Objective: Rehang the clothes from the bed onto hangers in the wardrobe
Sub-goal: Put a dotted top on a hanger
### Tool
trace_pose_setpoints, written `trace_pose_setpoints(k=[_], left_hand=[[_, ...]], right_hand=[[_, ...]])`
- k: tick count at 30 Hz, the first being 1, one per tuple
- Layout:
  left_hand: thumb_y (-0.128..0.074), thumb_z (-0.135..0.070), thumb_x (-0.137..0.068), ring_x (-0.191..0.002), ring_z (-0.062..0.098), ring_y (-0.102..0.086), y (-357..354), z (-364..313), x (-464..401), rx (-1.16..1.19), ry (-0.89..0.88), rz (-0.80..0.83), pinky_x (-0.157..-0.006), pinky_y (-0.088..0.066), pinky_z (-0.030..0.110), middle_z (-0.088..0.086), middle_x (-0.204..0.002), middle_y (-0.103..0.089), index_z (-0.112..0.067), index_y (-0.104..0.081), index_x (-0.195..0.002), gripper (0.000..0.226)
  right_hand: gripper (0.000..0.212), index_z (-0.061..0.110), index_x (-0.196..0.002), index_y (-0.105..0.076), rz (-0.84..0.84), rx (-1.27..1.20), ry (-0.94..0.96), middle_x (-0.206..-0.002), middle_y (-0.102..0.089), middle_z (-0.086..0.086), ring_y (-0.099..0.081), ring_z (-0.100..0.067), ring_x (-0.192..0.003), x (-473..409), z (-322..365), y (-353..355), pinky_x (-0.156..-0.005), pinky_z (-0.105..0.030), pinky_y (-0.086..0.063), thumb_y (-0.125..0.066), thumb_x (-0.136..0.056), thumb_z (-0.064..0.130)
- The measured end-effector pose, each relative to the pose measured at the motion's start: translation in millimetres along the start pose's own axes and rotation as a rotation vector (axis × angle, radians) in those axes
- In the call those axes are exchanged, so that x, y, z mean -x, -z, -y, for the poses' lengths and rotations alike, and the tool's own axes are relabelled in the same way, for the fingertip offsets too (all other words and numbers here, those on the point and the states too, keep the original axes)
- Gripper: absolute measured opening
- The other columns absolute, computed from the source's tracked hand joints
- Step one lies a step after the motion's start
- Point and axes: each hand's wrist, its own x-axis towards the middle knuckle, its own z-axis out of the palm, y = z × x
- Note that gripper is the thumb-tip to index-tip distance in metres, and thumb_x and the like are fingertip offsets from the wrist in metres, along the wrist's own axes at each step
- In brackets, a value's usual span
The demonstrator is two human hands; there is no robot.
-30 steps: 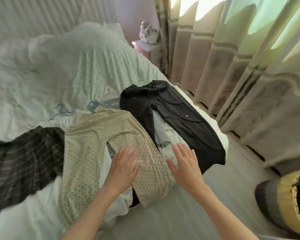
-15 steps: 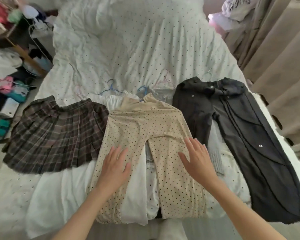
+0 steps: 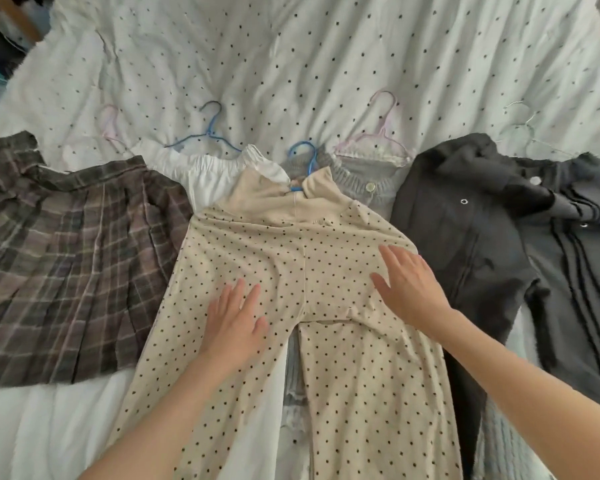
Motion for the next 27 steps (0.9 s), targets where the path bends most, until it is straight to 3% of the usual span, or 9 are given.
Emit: trace_pose_setpoints(k=[4, 7, 10, 13, 15, 18, 23, 27], left_hand=[[-0.024, -0.045, -0.097, -0.142, 0.024, 0.015, -14.9, 20.9, -50.0, -0.056, -0.030, -0.024, -0.116, -0.002, 0.047, 0.005, -0.155, 0.017, -0.027, 0.004, -0.148, 0.061], [-0.022, -0.052, -0.095, -0.140, 0.022, 0.023, -28.3, 26.9, -63.5, -0.060, -0.003, 0.025, -0.114, 0.004, 0.048, 0.000, -0.150, 0.029, -0.032, 0.019, -0.144, 0.067], [-0.020, -0.056, -0.094, -0.140, 0.020, 0.022, -34.8, 28.5, -67.9, -0.063, -0.001, 0.016, -0.114, 0.001, 0.049, -0.003, -0.146, 0.031, -0.033, 0.020, -0.142, 0.067], [-0.030, -0.050, -0.095, -0.142, 0.021, 0.018, -33.4, 26.7, -71.0, -0.038, 0.024, 0.045, -0.114, 0.001, 0.048, -0.001, -0.152, 0.024, -0.034, 0.012, -0.146, 0.067], [-0.031, -0.048, -0.096, -0.142, 0.020, 0.017, -29.4, 25.1, -71.1, -0.019, 0.020, 0.063, -0.114, 0.001, 0.047, -0.001, -0.153, 0.022, -0.034, 0.010, -0.146, 0.066], [-0.032, -0.040, -0.098, -0.143, 0.018, 0.014, -15.0, 24.9, -63.3, 0.068, -0.001, 0.067, -0.116, -0.001, 0.045, -0.001, -0.155, 0.016, -0.033, 0.000, -0.148, 0.060], [-0.038, -0.026, -0.098, -0.144, 0.022, 0.004, 26.7, 15.9, -32.0, 0.125, -0.040, -0.127, -0.117, -0.007, 0.042, 0.008, -0.156, 0.002, -0.020, -0.013, -0.148, 0.057], [-0.049, -0.018, -0.093, -0.141, 0.033, -0.014, 67.8, 15.2, -22.0, 0.125, -0.092, -0.366, -0.114, -0.020, 0.048, 0.022, -0.152, -0.013, -0.006, -0.023, -0.145, 0.060]], right_hand=[[0.052, 0.007, -0.141, -0.030, -0.051, -0.048, -0.040, -0.142, -0.040, -0.010, -0.035, -0.026, -0.131, -59.2, -8.2, -20.6, -0.110, -0.039, -0.027, -0.042, -0.096, 0.032], [0.041, 0.005, -0.131, -0.040, -0.065, -0.092, -0.094, -0.128, -0.049, -0.014, -0.045, -0.031, -0.117, -92.6, -7.3, -30.2, -0.096, -0.039, -0.037, -0.040, -0.097, 0.026], [0.028, 0.002, -0.109, -0.051, -0.073, -0.115, -0.163, -0.105, -0.053, -0.013, -0.046, -0.032, -0.100, -115.0, -1.4, -31.0, -0.081, -0.040, -0.039, -0.039, -0.097, 0.023], [0.025, 0.004, -0.081, -0.049, -0.078, -0.327, -0.270, -0.080, -0.049, -0.006, -0.047, -0.028, -0.084, -127.6, 3.1, -29.0, -0.062, -0.033, -0.033, -0.040, -0.096, 0.022], [0.027, 0.001, -0.083, -0.054, -0.058, -0.481, -0.360, -0.076, -0.054, -0.010, -0.049, -0.025, -0.076, -127.0, 6.7, -23.0, -0.057, -0.032, -0.034, -0.043, -0.094, 0.023], [0.030, 0.002, -0.095, -0.061, -0.051, -0.608, -0.403, -0.079, -0.059, -0.008, -0.053, -0.023, -0.076, -110.5, 11.0, -10.1, -0.065, -0.034, -0.041, -0.048, -0.094, 0.028], [0.028, 0.006, -0.085, -0.064, -0.072, -0.789, -0.371, -0.070, -0.057, -0.004, -0.047, -0.013, -0.061, -65.8, 14.3, 26.0, -0.057, -0.028, -0.038, -0.055, -0.090, 0.032], [0.020, 0.021, -0.075, -0.063, -0.079, -0.784, -0.335, -0.064, -0.057, 0.001, -0.045, -0.008, -0.054, -21.1, 18.7, 52.0, -0.050, -0.021, -0.035, -0.058, -0.088, 0.035]])
